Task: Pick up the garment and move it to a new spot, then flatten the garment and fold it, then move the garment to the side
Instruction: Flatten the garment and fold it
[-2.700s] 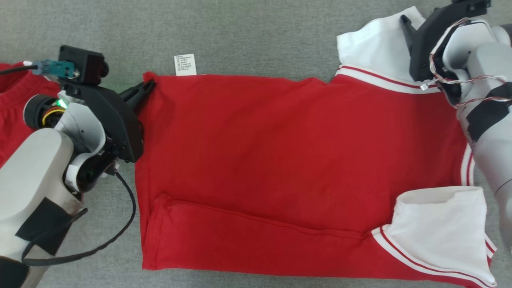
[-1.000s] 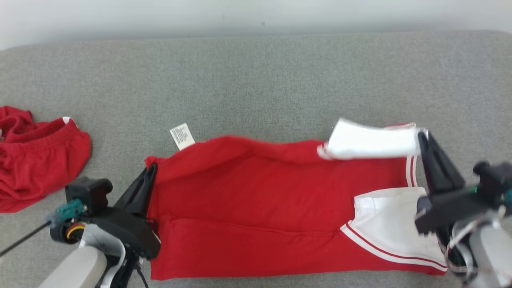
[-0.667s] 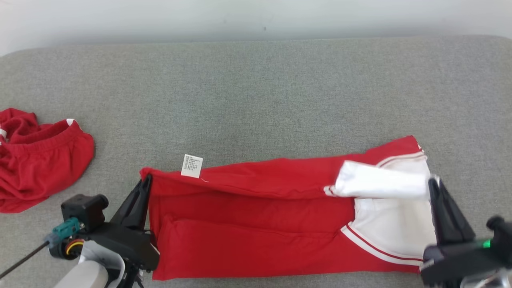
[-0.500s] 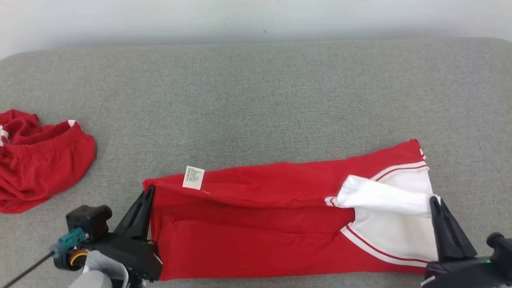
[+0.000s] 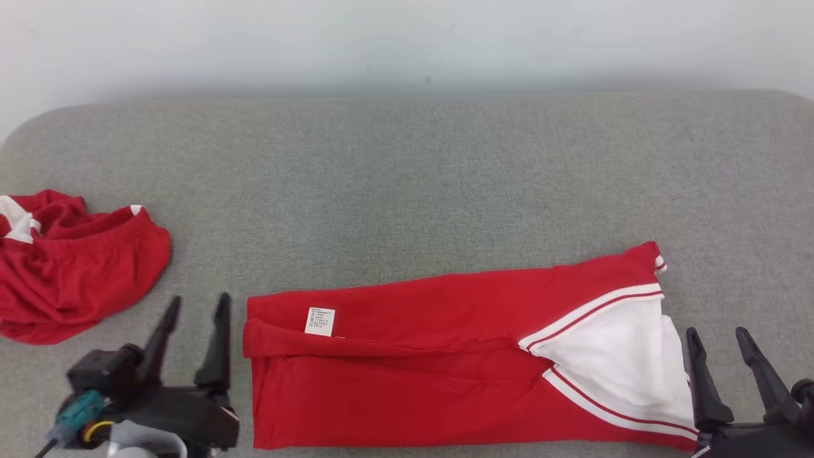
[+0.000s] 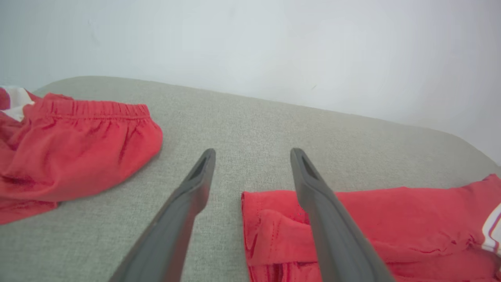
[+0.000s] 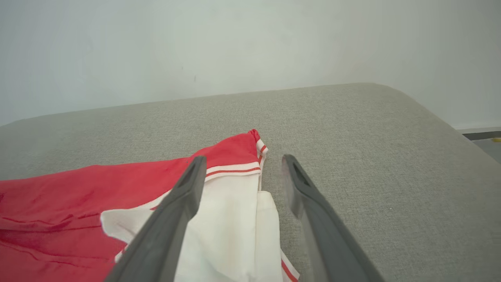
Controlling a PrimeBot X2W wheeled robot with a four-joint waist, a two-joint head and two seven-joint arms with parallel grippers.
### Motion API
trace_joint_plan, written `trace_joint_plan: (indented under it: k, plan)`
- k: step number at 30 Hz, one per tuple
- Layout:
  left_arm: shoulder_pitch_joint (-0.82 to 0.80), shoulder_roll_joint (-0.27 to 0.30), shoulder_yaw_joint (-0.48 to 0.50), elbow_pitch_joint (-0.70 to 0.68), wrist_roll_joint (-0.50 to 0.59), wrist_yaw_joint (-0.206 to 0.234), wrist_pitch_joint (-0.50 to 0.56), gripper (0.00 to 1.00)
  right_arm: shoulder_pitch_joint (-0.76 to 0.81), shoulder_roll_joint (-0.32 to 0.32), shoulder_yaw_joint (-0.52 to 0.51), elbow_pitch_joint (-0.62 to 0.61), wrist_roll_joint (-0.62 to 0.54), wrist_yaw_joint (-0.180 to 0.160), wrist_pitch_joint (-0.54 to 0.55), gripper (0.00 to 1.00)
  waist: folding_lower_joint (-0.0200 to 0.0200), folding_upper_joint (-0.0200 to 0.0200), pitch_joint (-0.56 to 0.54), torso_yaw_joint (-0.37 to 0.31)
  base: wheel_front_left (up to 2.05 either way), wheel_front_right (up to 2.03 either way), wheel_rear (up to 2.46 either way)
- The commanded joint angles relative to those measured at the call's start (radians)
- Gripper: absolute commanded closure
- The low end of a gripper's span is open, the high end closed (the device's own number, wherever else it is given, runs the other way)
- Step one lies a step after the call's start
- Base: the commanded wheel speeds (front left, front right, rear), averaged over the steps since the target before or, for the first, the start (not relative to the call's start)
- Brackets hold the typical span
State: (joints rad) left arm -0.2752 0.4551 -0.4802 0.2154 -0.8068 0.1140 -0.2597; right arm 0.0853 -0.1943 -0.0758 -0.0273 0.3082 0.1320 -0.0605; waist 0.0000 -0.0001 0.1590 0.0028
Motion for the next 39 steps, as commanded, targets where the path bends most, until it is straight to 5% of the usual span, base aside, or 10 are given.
trace_joint_plan:
  k: [1,17,26,39]
  plan:
    - [0.042,-0.016,0.061,-0.027,0.065,0.007,-0.007,0.00,-0.012,-0.012,-0.010,0.016,-0.014,-0.003,0.018,0.00,0.0000,0.0001,-0.018,0.013,0.00,0.00,0.00]
    - [0.261,-0.186,0.364,-0.146,0.395,-0.036,-0.007,0.00,-0.144,-0.066,-0.004,0.212,-0.072,-0.003,0.176,0.00,0.0000,0.0001,-0.048,0.058,0.00,0.00,0.00]
    - [0.292,-0.269,0.447,-0.136,0.478,-0.106,-0.007,0.00,-0.241,-0.097,0.003,0.412,-0.059,-0.003,0.208,0.00,0.0000,0.0001,-0.036,0.099,0.00,0.00,0.00]
    - [0.259,-0.314,0.498,-0.108,0.545,-0.168,-0.007,0.00,-0.304,-0.080,0.045,0.595,-0.055,-0.003,0.244,0.00,0.0000,0.0001,-0.006,0.117,0.00,0.00,0.00]
